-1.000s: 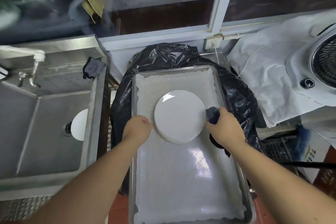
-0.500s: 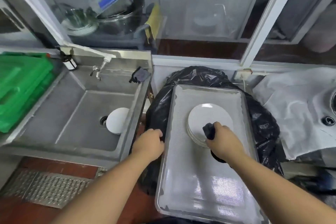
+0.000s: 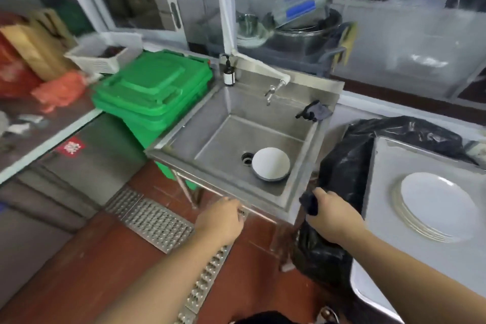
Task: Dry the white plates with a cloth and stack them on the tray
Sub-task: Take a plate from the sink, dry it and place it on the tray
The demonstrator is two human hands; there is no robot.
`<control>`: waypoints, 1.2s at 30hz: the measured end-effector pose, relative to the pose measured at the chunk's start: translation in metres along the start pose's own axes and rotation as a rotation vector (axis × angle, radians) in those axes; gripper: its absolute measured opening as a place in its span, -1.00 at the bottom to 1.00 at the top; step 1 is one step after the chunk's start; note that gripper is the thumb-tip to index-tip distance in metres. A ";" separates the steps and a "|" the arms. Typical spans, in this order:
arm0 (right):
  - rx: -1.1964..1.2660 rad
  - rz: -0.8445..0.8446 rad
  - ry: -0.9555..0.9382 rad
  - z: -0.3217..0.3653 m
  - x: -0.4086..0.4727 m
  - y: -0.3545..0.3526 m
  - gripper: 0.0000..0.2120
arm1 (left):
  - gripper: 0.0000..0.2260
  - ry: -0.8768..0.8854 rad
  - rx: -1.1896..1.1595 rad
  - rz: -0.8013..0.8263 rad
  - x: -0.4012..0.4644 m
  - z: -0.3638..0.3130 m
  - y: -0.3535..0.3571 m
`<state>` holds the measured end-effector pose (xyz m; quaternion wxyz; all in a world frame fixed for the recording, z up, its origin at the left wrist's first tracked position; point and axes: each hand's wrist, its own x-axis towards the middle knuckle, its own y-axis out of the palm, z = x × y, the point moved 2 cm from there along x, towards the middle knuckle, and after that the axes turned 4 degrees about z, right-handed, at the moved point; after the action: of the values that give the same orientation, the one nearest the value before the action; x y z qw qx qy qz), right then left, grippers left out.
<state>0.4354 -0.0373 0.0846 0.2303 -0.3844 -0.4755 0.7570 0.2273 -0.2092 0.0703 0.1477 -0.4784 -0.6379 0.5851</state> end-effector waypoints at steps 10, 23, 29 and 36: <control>-0.114 0.092 -0.204 0.155 0.045 0.021 -0.69 | -0.77 -0.203 -0.057 -0.063 -0.039 0.139 -0.026; -0.129 0.186 -0.252 0.229 0.199 0.009 -0.70 | -0.76 -0.325 -0.027 -0.004 0.076 0.204 -0.081; -0.049 0.221 -0.210 0.230 0.284 -0.010 -0.75 | -0.74 -0.382 0.008 0.027 0.160 0.201 -0.118; 0.058 0.200 -0.071 0.195 0.335 -0.006 -0.86 | -0.77 -0.355 0.133 0.189 0.235 0.190 -0.127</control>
<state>0.0787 0.0993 0.0176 0.1475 -0.3960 -0.4205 0.8029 -0.0874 -0.1219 0.0442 0.0086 -0.4147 -0.5660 0.7125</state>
